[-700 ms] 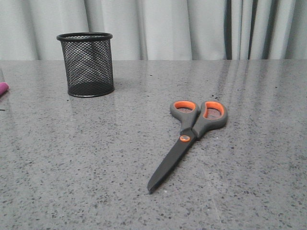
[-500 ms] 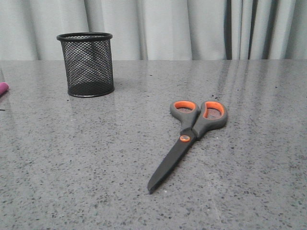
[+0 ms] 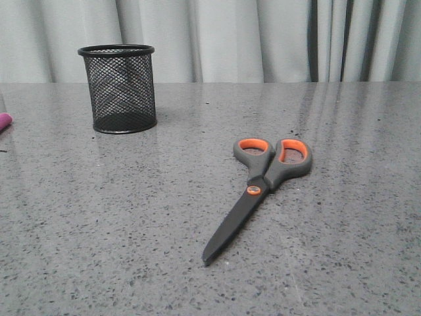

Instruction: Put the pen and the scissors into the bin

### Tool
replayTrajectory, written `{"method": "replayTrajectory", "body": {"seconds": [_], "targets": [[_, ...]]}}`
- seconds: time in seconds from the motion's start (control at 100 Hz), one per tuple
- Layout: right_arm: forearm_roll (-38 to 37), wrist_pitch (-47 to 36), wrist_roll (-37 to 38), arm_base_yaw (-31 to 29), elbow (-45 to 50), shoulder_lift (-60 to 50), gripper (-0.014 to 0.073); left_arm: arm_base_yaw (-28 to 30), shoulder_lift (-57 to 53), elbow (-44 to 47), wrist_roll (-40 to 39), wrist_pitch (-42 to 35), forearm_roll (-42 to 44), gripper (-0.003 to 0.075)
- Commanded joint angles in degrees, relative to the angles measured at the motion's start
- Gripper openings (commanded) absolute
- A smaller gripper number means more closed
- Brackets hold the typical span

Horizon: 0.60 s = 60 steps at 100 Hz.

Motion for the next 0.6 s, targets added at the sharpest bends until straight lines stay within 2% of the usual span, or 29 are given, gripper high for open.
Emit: {"method": "replayTrajectory", "body": {"seconds": [0.0,0.11,0.2,0.34,0.43,0.5,0.59], "targets": [[0.24,-11.07,-0.02,-0.33,0.82,-1.07,-0.007,0.24,-1.75,2.55,-0.03,-3.51,0.19,-0.0019],[6.56,-21.27,1.05,-0.33,0.82,-1.07,-0.007,0.24,-1.75,2.55,-0.03,-7.52,-2.09,-0.0019],[12.02,-26.15,3.25,-0.33,0.82,-1.07,-0.007,0.24,-1.75,2.55,-0.03,-12.76,-13.4,-0.0019],[18.17,-26.17,5.26,-0.33,0.72,-1.07,-0.007,0.24,-1.75,2.55,-0.03,-20.96,-36.76,-0.0019],[18.84,-26.51,6.81,-0.33,0.3,-1.07,-0.007,0.24,-1.75,2.45,-0.03,-23.49,-53.31,-0.0019],[18.84,-26.02,8.57,-0.33,-0.97,-1.07,-0.0069,0.24,-1.75,2.22,-0.03,-24.01,-60.18,-0.0018],[18.84,-22.44,8.68,-0.33,-4.6,-0.9,-0.0066,0.11,-1.75,0.37,-0.03,-21.07,-58.33,-0.0015]]}}
